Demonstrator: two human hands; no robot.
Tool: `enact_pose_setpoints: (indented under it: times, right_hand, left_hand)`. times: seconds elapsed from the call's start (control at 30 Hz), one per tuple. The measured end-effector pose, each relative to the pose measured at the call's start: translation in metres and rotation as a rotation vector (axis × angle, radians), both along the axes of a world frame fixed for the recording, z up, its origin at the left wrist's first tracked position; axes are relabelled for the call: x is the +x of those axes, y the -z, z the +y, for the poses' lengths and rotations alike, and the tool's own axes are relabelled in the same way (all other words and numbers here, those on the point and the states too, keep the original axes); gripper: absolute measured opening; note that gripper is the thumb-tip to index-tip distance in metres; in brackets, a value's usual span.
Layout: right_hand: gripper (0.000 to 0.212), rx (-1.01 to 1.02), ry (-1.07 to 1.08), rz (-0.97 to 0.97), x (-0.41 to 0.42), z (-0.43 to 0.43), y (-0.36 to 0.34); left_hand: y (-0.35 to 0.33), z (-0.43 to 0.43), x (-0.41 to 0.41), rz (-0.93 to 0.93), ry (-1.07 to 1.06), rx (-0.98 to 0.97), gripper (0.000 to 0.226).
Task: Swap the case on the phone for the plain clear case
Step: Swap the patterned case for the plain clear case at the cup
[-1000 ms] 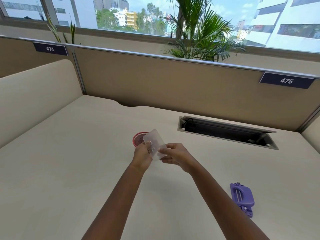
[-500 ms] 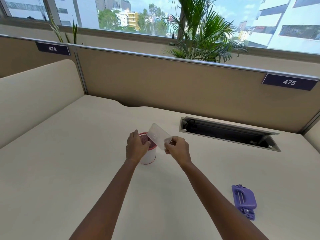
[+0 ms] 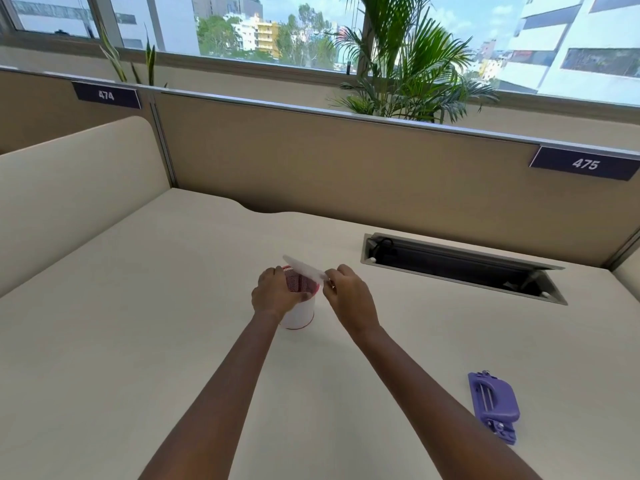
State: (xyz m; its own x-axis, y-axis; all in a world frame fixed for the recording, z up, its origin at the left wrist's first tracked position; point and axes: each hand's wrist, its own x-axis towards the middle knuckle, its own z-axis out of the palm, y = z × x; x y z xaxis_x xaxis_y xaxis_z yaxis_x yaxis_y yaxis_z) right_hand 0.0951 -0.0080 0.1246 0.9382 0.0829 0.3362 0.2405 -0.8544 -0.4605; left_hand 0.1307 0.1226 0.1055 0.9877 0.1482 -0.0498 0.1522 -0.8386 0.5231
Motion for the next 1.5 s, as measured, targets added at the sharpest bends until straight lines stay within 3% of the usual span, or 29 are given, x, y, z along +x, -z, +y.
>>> enact_pose_setpoints:
  times: [0.1,0.23,0.33,0.43,0.63,0.93,1.03,1.17,1.3,1.43,1.5]
  right_hand:
    - [0.021,0.131,0.056,0.115,0.004,-0.003,0.005]
    - [0.020,0.781,0.171,0.394,0.008,-0.011,0.005]
    - [0.016,1.090,0.135,0.551,0.003,-0.015,0.002]
    - [0.023,1.206,0.088,0.646,-0.002,-0.015,0.000]
    - [0.030,1.216,0.050,0.667,-0.004,-0.017,0.004]
    - [0.028,1.104,0.039,0.558,-0.006,-0.019,0.006]
    - [0.025,0.795,0.106,0.355,-0.004,-0.014,0.004]
    - [0.021,0.417,0.107,-0.127,-0.008,-0.006,0.002]
    - [0.027,-0.081,-0.022,-0.011,-0.004,-0.008,0.010]
    - [0.023,-0.029,-0.043,-0.135,-0.008,-0.006,0.005]
    - [0.024,-0.099,-0.043,-0.120,-0.006,-0.005,0.008]
  left_hand:
    - [0.000,0.001,0.000,0.007,-0.001,-0.024,0.077]
    - [-0.001,0.000,-0.001,0.009,-0.007,-0.041,0.078]
    - [0.000,0.000,-0.001,0.012,-0.006,-0.047,0.076]
    - [0.000,0.000,-0.002,0.016,-0.001,-0.040,0.074]
    - [0.000,0.000,-0.004,0.015,0.006,-0.044,0.073]
    - [0.005,-0.001,-0.005,-0.014,-0.014,-0.141,0.074]
    - [0.007,0.000,-0.005,-0.020,-0.028,-0.187,0.076]
    - [0.006,0.000,-0.005,0.004,-0.038,-0.185,0.088]
    - [0.004,-0.001,-0.005,0.021,-0.029,-0.169,0.098]
    - [0.004,0.000,-0.005,0.027,-0.037,-0.175,0.101]
    - [0.004,0.000,-0.005,0.024,-0.034,-0.177,0.101]
